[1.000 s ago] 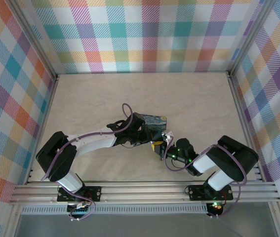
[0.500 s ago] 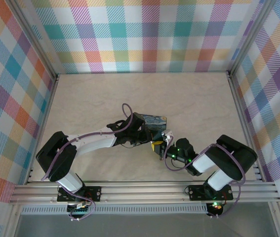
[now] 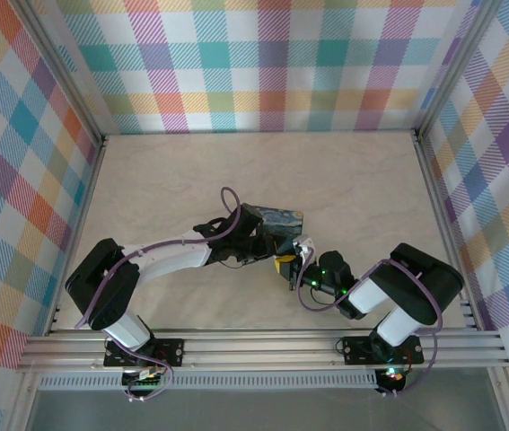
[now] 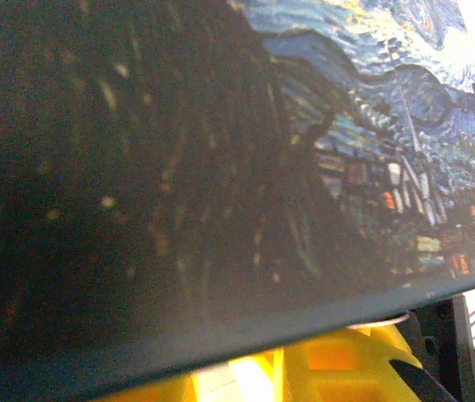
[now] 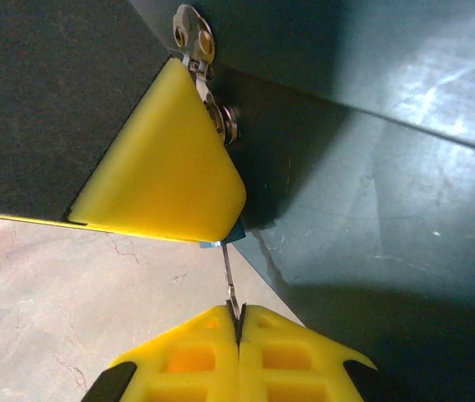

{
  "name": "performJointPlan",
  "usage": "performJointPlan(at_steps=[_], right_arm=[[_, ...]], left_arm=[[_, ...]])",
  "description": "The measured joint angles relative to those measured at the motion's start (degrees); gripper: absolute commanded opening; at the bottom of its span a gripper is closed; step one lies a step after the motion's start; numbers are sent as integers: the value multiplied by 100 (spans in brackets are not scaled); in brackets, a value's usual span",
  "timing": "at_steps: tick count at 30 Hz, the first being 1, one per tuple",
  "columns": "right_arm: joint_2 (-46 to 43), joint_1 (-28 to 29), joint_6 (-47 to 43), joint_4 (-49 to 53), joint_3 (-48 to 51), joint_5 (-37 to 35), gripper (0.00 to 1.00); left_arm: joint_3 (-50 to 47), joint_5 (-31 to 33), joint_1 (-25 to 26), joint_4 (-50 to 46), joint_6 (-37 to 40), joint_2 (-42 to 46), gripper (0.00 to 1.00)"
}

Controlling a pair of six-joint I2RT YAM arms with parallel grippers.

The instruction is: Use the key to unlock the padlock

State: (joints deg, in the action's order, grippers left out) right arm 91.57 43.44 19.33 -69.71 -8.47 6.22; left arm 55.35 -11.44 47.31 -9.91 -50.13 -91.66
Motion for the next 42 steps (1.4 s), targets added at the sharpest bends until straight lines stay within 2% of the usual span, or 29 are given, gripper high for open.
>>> performJointPlan(at_steps=[25,42], right_arm=[[326,-79,-184,-280,-146,140,0],[310,-111,-173,-63,-254,232,0]], left_arm=[[0,63,-59,63,0,-4,21],[0,125,-63,87,0,-52,21]])
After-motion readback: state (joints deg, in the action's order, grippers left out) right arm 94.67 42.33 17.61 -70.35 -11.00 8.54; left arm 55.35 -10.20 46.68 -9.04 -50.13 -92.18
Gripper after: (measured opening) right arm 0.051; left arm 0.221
